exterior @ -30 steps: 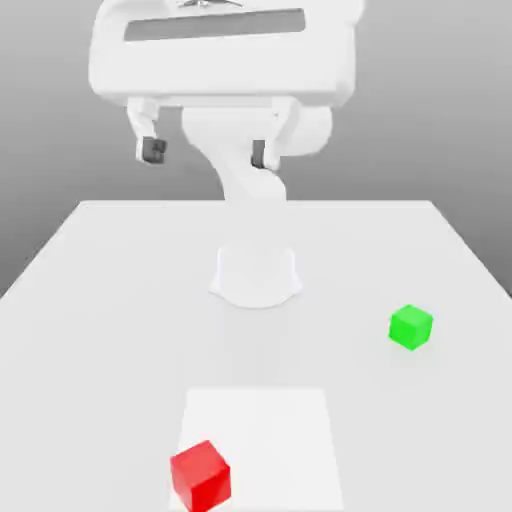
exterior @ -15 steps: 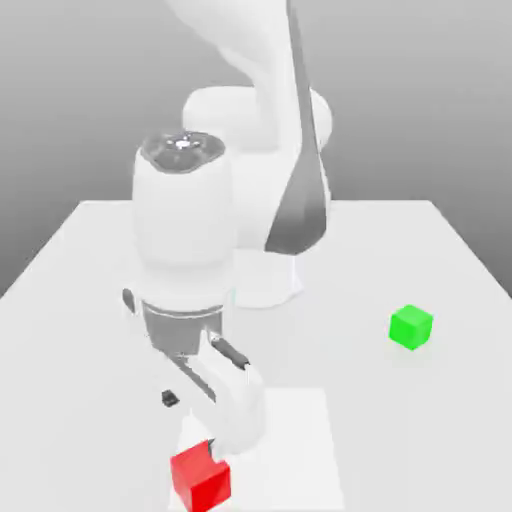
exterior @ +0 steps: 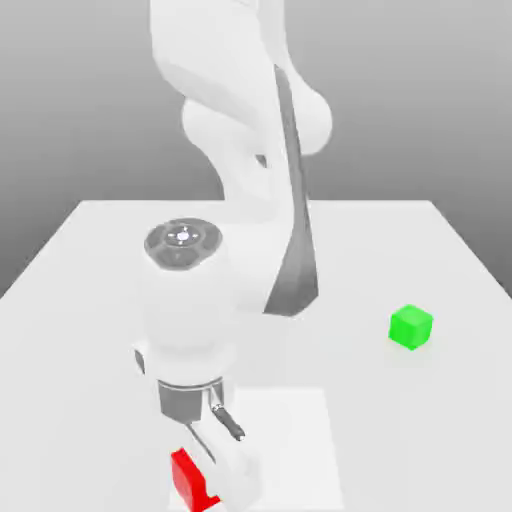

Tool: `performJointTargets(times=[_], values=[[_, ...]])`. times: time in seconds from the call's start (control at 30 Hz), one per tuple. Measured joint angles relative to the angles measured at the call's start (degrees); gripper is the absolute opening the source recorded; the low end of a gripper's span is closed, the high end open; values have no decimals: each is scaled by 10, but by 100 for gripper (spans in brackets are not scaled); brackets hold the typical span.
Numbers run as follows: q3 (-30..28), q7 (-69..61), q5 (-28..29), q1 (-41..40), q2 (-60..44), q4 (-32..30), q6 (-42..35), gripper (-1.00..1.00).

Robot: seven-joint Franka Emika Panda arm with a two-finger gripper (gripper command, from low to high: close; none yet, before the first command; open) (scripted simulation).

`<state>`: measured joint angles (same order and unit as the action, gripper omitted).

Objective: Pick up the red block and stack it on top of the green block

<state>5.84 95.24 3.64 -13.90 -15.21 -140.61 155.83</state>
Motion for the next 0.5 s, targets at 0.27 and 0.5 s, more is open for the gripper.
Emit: performJointTargets(times=[0.27, 0.5], values=[[110, -12, -114, 117, 151, -73, -67, -100], [175, -3, -204, 240, 260, -152, -94, -100]])
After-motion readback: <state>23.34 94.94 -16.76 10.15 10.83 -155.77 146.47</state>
